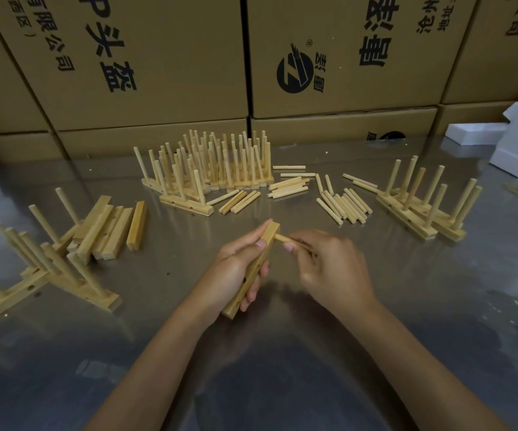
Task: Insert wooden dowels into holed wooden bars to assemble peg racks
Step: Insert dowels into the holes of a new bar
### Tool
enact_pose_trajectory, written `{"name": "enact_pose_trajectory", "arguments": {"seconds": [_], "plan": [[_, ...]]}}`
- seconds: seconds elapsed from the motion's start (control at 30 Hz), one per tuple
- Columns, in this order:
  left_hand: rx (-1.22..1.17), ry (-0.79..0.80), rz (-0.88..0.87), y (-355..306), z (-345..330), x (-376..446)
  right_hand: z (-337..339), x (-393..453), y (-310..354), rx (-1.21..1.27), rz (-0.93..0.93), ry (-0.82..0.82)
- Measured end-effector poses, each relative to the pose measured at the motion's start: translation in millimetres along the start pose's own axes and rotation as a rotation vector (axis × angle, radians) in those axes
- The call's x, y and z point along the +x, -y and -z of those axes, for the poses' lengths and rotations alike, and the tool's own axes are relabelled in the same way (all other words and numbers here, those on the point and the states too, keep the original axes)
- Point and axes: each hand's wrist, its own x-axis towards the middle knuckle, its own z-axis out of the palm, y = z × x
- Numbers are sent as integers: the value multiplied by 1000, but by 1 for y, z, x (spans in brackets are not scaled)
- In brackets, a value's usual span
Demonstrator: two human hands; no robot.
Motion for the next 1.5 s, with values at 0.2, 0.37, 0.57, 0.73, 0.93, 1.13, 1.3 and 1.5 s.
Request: {"name": "enact_pose_trajectory", "arguments": {"seconds": [0.2,0.37,0.57,0.73,0.93,1.13,1.3,1.5], "plan": [[62,62,3,0,0,-3,-4,-3,4,-126,-9,41],[137,42,7,3,-1,0,-10,-2,-3,40,-122,66],[58,-158,8,12,-10,11,-9,17,-19,363,-306,-56],[-332,-391,54,7,16,19,-6,38,-63,-82,-426,-239],[-417,-367,105,4,21,20,-15,64,-80,-442,-389,-33],[-446,-371,133,2,22,21,-12,45,-69,-131,-380,-195],[-486,-368,143,0,21,19,2,42,-39,334,-448,-402],[-474,-355,138,-1,19,16,0,28,1,744,-268,-520]]}}
